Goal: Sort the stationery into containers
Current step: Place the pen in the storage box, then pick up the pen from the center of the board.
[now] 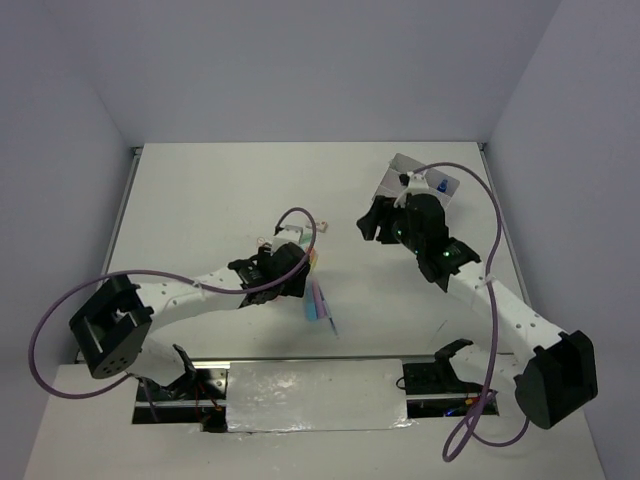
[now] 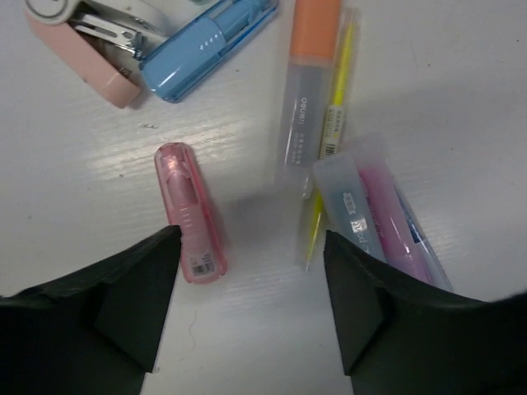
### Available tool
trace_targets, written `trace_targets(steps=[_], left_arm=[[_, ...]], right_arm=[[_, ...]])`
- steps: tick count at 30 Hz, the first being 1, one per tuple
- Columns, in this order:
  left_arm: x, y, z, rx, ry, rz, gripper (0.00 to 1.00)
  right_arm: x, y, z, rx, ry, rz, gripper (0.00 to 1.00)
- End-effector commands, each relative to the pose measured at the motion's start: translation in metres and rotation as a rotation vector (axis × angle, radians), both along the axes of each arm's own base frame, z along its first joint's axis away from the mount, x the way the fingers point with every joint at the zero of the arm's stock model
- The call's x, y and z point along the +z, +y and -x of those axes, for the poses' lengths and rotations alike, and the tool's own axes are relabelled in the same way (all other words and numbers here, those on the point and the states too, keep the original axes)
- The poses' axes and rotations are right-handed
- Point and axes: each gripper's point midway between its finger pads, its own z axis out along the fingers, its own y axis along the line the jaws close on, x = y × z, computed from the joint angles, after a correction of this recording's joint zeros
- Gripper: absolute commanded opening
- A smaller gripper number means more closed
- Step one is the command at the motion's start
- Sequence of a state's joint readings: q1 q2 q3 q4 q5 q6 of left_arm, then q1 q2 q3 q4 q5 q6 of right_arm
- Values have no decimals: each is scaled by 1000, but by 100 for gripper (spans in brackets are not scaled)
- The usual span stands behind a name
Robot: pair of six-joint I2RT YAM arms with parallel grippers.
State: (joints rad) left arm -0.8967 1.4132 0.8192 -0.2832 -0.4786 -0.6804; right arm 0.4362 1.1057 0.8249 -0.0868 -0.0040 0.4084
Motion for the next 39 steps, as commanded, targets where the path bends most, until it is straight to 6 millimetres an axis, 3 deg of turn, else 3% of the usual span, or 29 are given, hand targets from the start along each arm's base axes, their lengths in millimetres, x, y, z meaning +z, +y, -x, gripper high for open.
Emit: trace_targets(steps=[1, 3, 10, 26, 29, 35, 39], left_arm=[[1, -19, -12, -75, -5, 3, 76], [-4, -24, -13, -92, 12, 1, 69], [-27, -31, -5, -158, 87, -21, 63], [-59, -36, 5, -186, 171, -33, 52], [-65, -34, 6, -177, 185, -47, 44], [-69, -28, 13, -166, 211, -49, 12], [-65, -25, 18, -167, 214, -42, 0]], right_arm=[[5, -3, 24, 5, 8, -51, 67], [13, -4, 33, 23, -13, -65, 67], [36, -9, 54, 47, -77, -84, 67], [52, -7, 68, 82, -110, -119, 67], [57, -9, 71, 84, -124, -126, 67], [60, -5, 74, 108, -132, -140, 67], [56, 5, 75, 158, -123, -155, 68]])
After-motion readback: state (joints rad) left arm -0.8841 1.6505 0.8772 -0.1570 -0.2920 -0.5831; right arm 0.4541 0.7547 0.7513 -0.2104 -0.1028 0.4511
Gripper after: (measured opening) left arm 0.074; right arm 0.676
